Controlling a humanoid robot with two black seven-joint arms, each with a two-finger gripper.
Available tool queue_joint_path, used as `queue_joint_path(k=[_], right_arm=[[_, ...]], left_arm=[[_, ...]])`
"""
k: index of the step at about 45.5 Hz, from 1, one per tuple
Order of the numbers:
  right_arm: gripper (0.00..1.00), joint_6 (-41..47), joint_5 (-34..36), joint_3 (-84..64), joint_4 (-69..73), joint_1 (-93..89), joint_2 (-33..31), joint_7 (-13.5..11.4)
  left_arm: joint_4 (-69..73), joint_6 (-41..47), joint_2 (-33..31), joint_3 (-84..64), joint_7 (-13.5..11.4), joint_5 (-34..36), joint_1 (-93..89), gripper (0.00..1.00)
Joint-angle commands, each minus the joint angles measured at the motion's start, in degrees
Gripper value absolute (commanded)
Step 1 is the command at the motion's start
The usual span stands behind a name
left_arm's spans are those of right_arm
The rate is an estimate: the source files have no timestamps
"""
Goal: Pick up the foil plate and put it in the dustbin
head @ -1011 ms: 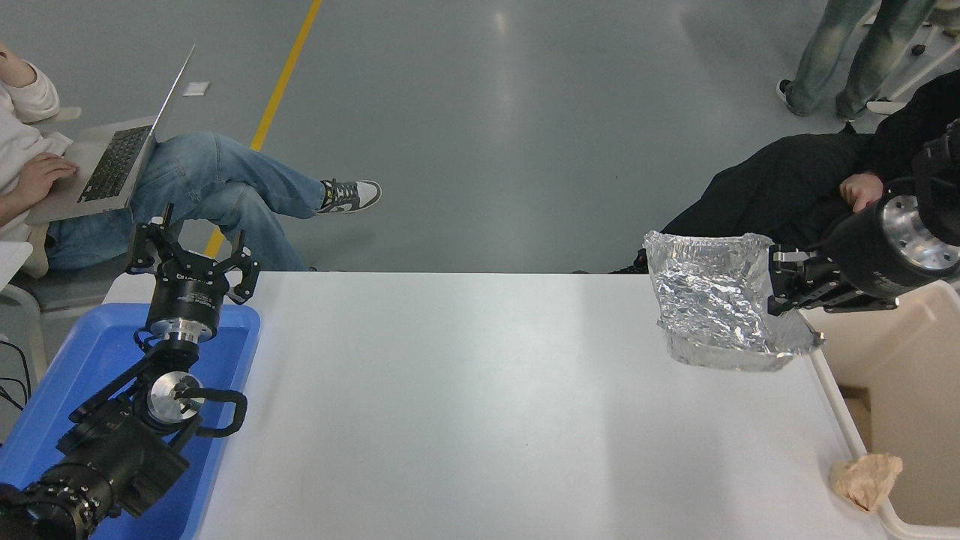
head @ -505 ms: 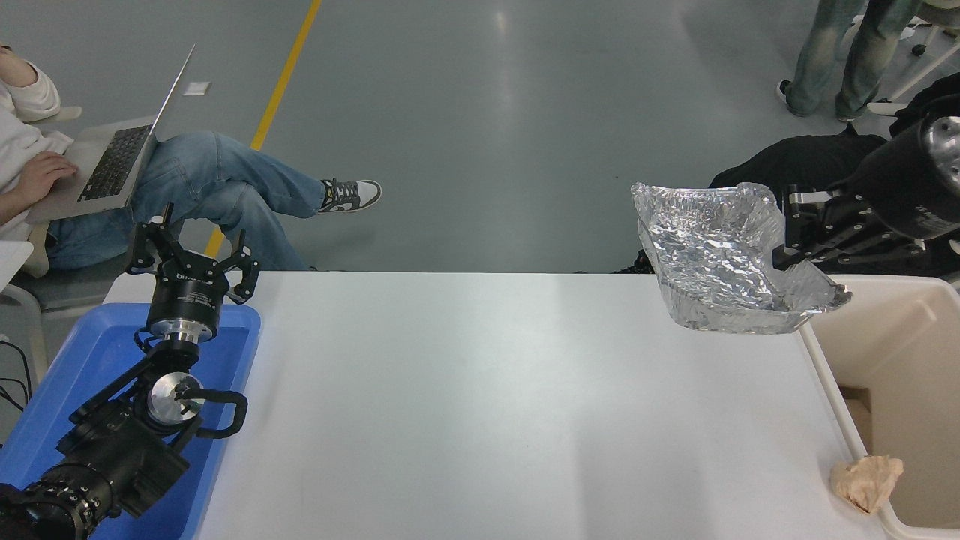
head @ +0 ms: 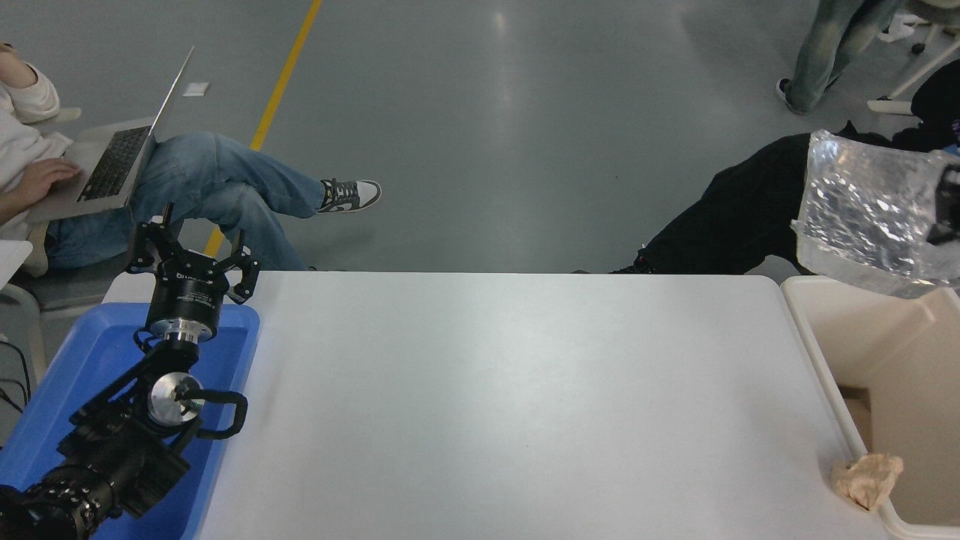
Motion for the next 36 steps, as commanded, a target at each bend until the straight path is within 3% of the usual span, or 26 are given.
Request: queue_joint_path(k=[1, 9, 20, 36], right_arm=[[0.00, -13.08, 0.14, 0.47, -5.58, -9.91, -9.14, 0.03], [0.00, -14.31, 0.14, 12.59, -17.70, -29.49, -8.97, 0.12], [0.00, -14.75, 0.05, 36.68, -34.93, -59.74, -3.97, 0.03], [0.00, -15.19, 1.63, 47.23, -58.76, -80.49, 9.57, 0.03]], left_arm=[[-0.05, 0.00, 0.01, 0.00, 0.00, -0.01, 0.00, 0.99], [-0.05, 0.00, -0.08, 0.00, 0.00, -0.01, 0.00, 0.99], [0.04, 0.00, 0.01, 0.00, 0.00, -0.01, -0.09, 0.99], [-0.05, 0.00, 0.01, -0.01, 0.00, -0.01, -0.09, 0.99]])
